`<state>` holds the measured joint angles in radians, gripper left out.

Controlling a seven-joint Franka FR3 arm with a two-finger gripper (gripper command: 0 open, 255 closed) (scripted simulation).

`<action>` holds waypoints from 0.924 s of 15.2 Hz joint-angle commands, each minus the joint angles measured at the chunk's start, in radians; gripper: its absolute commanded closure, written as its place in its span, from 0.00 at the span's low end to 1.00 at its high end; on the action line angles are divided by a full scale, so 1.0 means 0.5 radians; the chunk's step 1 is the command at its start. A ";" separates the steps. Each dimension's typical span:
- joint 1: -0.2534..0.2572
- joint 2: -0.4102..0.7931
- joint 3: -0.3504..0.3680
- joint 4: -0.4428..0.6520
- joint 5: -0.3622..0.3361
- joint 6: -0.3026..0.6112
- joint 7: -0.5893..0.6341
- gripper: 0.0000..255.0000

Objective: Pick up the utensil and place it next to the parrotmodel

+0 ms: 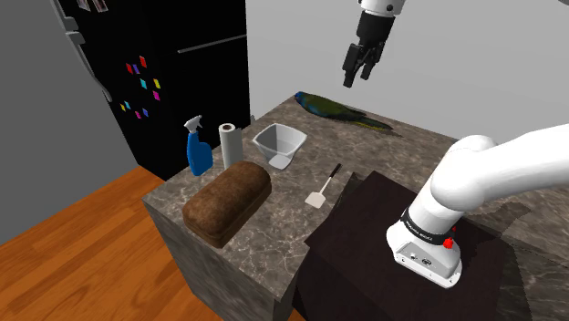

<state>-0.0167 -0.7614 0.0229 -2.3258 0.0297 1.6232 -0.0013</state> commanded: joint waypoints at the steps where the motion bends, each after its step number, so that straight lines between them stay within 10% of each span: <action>1: 0.000 0.000 0.000 0.000 0.000 0.000 0.000 0.00; 14: -0.325 0.097 0.332 -0.798 0.160 0.898 1.058 0.00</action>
<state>-0.1645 -0.7115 0.1809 -2.6937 0.1054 2.0400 0.4875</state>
